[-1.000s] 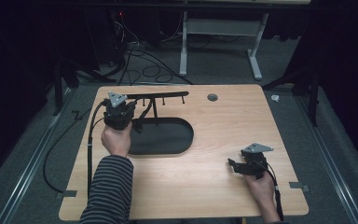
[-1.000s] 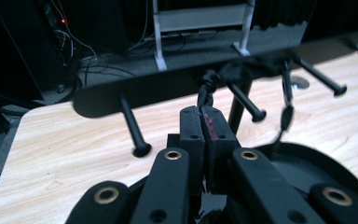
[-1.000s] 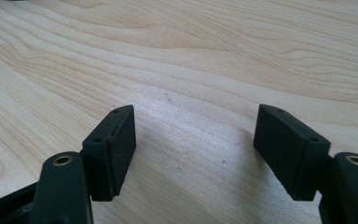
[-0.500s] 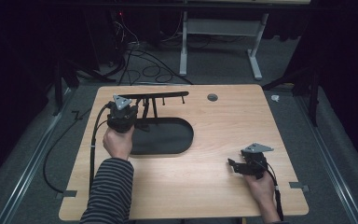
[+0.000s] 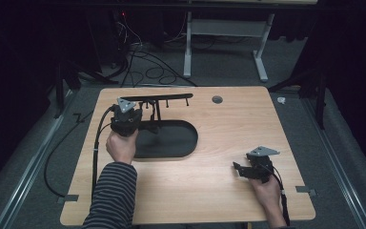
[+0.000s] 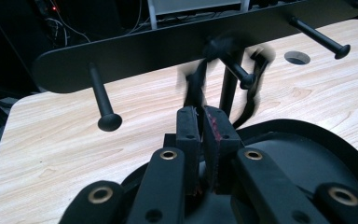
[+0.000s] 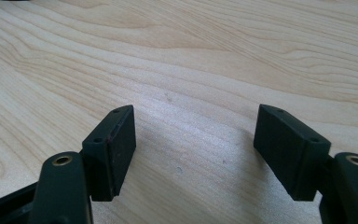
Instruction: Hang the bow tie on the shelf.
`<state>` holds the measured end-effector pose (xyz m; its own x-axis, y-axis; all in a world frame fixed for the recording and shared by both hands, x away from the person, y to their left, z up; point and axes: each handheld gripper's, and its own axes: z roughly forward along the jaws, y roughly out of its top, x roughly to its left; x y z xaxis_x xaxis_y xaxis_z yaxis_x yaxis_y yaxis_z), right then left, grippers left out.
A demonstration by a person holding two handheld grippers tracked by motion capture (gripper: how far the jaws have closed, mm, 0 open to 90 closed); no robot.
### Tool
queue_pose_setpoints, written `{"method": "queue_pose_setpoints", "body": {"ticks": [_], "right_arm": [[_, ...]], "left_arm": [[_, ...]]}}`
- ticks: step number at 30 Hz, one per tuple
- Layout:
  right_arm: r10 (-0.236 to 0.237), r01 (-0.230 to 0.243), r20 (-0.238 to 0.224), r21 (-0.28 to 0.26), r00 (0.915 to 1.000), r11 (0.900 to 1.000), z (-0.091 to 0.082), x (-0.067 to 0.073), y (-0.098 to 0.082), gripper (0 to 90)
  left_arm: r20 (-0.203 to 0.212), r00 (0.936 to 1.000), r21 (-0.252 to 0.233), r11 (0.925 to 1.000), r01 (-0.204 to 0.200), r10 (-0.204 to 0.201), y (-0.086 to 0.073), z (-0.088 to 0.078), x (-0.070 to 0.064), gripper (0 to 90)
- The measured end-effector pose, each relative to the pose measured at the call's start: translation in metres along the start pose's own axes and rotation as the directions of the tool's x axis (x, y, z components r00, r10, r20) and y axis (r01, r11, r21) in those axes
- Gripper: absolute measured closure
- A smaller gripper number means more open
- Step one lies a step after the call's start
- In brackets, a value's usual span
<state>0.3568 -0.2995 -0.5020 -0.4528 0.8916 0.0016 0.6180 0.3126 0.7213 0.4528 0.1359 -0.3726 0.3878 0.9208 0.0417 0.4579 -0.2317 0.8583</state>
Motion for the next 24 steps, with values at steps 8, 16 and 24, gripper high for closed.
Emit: {"method": "queue_pose_setpoints", "body": {"ticks": [8, 16, 24], "right_arm": [[-0.001, 0.001, 0.000, -0.002, 1.0000, 1.000, 0.000, 0.000, 0.000, 31.1], [-0.001, 0.001, -0.001, 0.000, 1.0000, 1.000, 0.000, 0.000, 0.000, 31.0], [-0.002, 0.002, 0.001, -0.001, 1.0000, 1.000, 0.000, 0.000, 0.000, 31.0]], "left_arm": [[0.011, 0.9999, -0.003, 1.0000, -0.004, 0.004, 0.000, -0.001, -0.001, 84.4], [0.032, 0.9994, -0.010, 0.9998, -0.015, 0.016, 0.000, -0.008, -0.002, 80.3], [0.049, 0.9985, -0.019, 0.9996, -0.022, 0.023, -0.003, -0.018, -0.002, 77.9]]}}
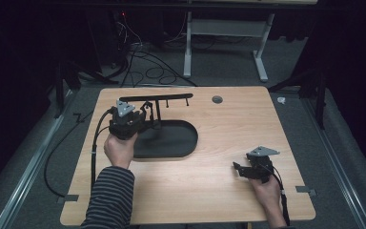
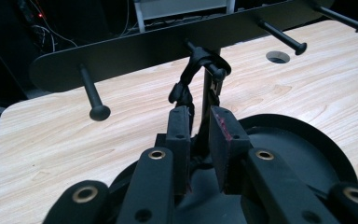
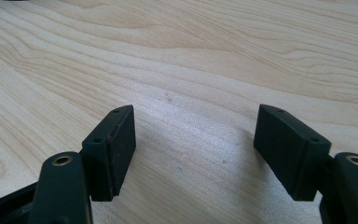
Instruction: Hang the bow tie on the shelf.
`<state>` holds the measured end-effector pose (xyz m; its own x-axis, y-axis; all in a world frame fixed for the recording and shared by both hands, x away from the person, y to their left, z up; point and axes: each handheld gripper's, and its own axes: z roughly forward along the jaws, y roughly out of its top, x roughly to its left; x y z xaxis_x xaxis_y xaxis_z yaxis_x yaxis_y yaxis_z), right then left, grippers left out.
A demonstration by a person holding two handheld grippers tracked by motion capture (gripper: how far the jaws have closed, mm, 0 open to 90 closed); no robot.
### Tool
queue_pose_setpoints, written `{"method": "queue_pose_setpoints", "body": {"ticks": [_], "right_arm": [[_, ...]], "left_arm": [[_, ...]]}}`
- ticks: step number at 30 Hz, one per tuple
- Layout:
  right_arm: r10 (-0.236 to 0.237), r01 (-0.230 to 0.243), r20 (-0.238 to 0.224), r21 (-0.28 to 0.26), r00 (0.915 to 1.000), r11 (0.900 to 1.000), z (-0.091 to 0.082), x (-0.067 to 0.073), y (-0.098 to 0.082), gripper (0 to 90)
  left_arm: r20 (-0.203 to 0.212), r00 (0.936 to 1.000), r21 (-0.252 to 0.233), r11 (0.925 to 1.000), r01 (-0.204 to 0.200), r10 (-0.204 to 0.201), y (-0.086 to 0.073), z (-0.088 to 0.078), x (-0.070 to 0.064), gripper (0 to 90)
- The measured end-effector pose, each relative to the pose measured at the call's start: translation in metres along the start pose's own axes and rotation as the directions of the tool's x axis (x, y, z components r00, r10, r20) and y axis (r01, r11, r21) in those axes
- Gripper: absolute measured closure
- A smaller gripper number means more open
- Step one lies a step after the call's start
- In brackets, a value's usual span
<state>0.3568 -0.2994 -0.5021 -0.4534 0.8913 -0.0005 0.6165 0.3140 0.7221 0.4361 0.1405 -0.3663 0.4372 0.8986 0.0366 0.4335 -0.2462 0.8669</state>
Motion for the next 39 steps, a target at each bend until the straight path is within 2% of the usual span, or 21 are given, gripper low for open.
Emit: {"method": "queue_pose_setpoints", "body": {"ticks": [10, 25, 39], "right_arm": [[-0.001, 0.001, 0.001, 0.001, 1.0000, 1.000, 0.000, 0.000, 0.000, 31.1], [-0.001, 0.001, 0.002, 0.001, 1.0000, 1.000, 0.000, 0.000, 0.000, 31.1], [-0.003, 0.003, 0.003, 0.003, 1.0000, 1.000, 0.000, 0.001, 0.000, 31.1]], "left_arm": [[0.018, 0.9998, -0.011, 0.9999, 0.012, -0.012, -0.005, -0.012, 0.002, 73.3], [0.035, 0.9994, -0.023, 0.9997, 0.003, -0.002, -0.007, -0.028, 0.000, 67.9], [0.044, 0.9989, -0.029, 0.9994, 0.019, -0.018, -0.019, -0.042, 0.001, 66.1]]}}
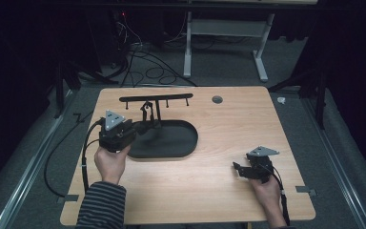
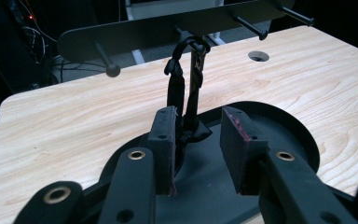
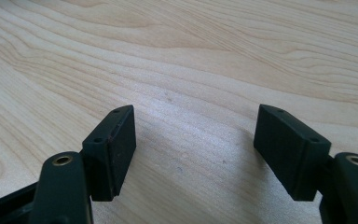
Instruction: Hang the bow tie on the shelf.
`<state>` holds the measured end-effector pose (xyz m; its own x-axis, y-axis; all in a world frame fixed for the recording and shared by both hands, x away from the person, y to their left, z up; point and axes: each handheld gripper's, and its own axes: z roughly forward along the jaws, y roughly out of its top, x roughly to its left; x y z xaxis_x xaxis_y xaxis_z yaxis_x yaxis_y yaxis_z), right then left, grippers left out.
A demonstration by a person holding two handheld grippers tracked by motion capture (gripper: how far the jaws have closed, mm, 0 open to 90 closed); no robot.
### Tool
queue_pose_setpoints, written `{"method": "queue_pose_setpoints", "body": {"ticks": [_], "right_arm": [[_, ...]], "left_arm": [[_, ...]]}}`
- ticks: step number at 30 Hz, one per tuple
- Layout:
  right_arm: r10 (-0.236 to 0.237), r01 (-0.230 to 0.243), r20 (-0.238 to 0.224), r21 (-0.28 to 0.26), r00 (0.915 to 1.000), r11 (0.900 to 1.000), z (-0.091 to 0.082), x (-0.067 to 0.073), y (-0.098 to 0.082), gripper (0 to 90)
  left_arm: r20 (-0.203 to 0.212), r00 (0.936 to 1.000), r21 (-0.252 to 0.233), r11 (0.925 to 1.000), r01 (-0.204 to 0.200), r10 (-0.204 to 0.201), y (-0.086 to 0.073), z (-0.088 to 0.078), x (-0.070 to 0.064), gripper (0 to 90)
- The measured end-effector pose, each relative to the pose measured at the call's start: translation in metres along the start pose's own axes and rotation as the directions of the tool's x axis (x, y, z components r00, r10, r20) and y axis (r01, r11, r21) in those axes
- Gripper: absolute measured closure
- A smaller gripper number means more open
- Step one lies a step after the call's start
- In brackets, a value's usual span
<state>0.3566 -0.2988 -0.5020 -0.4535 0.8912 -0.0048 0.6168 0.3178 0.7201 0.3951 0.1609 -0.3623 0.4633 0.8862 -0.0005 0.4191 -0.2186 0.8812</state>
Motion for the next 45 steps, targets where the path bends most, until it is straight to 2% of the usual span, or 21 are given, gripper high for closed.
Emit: {"method": "queue_pose_setpoints", "body": {"ticks": [9, 26, 45], "right_arm": [[-0.001, 0.001, 0.001, -0.001, 1.0000, 1.000, 0.000, 0.000, 0.000, 31.1], [-0.002, 0.002, 0.001, -0.001, 1.0000, 1.000, 0.000, 0.000, 0.000, 31.1], [-0.003, 0.003, 0.001, 0.000, 1.0000, 1.000, 0.000, 0.000, 0.000, 31.0]], "left_arm": [[0.002, 0.9999, -0.009, 0.9998, 0.016, -0.016, -0.007, -0.008, 0.002, 65.2], [0.014, 0.9993, -0.015, 0.9992, 0.036, -0.036, -0.017, -0.015, 0.002, 63.8], [0.027, 0.9967, -0.021, 0.9968, 0.077, -0.077, -0.033, -0.021, 0.001, 63.3]]}}
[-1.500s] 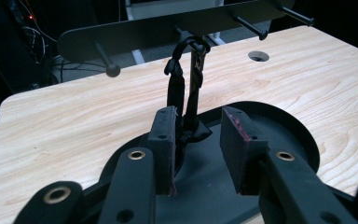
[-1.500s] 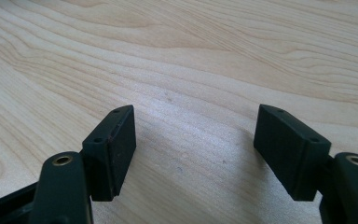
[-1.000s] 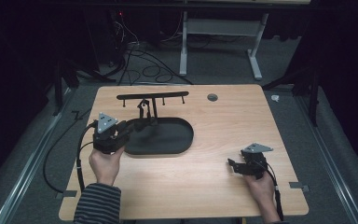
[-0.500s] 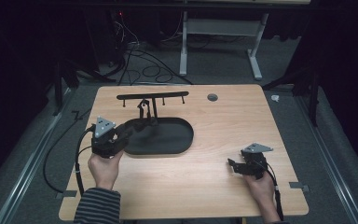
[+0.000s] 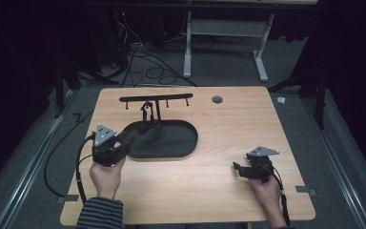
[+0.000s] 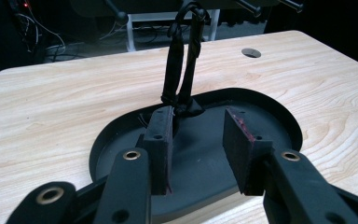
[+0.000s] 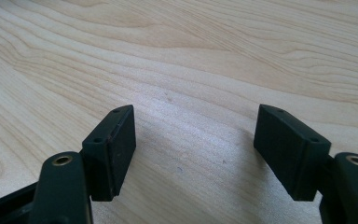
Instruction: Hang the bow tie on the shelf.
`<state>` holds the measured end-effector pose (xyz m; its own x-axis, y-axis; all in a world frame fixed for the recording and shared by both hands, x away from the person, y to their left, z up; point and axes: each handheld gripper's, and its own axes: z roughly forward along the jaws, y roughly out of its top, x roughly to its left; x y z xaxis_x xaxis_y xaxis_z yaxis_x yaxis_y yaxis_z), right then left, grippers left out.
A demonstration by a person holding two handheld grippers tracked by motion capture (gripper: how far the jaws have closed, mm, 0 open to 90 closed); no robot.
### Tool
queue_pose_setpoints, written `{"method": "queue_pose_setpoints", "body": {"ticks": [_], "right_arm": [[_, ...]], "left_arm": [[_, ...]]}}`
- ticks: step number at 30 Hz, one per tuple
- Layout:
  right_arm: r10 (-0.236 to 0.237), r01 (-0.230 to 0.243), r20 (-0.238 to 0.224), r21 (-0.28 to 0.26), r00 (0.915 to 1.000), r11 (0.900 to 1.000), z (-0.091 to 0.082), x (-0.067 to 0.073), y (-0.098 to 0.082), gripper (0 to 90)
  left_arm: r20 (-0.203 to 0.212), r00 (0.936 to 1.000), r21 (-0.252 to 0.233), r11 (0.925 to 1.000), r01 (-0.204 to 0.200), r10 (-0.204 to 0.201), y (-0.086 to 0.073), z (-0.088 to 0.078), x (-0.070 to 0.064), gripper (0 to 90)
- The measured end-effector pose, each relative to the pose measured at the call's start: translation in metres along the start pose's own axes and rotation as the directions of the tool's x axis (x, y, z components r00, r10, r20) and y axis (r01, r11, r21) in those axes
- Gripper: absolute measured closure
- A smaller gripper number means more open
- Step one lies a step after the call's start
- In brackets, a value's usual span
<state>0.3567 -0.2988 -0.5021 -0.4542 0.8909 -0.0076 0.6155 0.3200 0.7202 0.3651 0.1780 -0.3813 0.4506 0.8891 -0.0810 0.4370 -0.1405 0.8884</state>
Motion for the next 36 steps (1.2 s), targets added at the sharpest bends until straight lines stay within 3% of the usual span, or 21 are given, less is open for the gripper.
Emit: {"method": "queue_pose_setpoints", "body": {"ticks": [36], "right_arm": [[0.000, 0.000, 0.000, 0.000, 1.0000, 1.000, 0.000, 0.000, 0.000, 31.0]], "left_arm": [[0.008, 0.9967, 0.024, 0.9965, 0.080, -0.080, -0.032, -0.006, 0.005, 62.4]]}}
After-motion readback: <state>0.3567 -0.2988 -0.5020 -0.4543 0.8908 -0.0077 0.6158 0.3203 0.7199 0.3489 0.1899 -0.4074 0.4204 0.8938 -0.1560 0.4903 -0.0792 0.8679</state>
